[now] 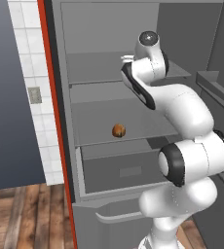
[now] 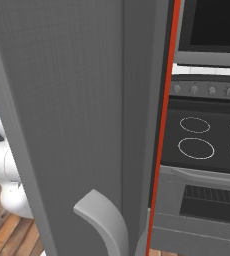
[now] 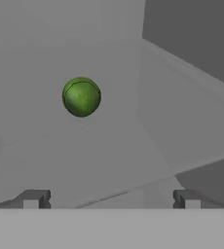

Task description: Move the avocado and bread from the top shelf to the second highest shelf to make space. Then, place the pitcher from the counter on the cleared top shelf.

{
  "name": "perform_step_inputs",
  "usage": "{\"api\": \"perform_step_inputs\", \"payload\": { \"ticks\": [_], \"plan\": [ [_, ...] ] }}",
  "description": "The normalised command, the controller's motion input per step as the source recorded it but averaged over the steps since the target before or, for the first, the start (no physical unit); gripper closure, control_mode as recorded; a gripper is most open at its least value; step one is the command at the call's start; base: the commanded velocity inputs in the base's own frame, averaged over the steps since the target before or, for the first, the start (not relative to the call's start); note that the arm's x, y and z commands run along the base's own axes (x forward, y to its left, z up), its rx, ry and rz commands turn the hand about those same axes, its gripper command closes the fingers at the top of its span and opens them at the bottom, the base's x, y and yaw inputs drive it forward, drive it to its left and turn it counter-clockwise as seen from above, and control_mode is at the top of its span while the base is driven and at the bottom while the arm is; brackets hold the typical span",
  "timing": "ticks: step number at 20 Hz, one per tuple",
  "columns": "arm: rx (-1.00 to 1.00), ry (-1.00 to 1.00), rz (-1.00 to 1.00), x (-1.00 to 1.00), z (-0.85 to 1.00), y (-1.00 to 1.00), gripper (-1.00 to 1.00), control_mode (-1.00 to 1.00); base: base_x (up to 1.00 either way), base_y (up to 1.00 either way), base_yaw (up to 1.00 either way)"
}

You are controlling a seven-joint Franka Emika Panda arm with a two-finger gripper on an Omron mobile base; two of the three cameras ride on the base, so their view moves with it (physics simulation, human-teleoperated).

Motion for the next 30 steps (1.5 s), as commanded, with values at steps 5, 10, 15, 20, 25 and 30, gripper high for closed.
{"api": "perform_step_inputs", "payload": {
  "ticks": [5, 10, 15, 20, 25, 30],
  "plan": [
    [0.02, 0.00, 0.00, 0.39, -0.01, -0.01, -1.00, -1.00, 0.00, 0.00, 0.00],
    [0.00, 0.03, 0.00, 0.44, 0.00, -0.04, -1.00, -1.00, 0.00, 0.00, 0.00],
    [0.00, 0.04, 0.00, 0.39, 0.00, -0.09, -1.00, -1.00, 0.00, 0.00, 0.00],
    [0.00, 0.04, 0.00, 0.38, 0.00, 0.00, -1.00, -1.00, 0.00, 0.00, 0.00],
    [0.00, 0.01, 0.00, 0.33, -0.03, 0.00, -1.00, -1.00, 0.00, 0.00, 0.00],
    [0.00, 0.00, 0.00, 0.32, -0.09, 0.00, -1.00, -1.00, 0.00, 0.00, 0.00]
  ]
}}
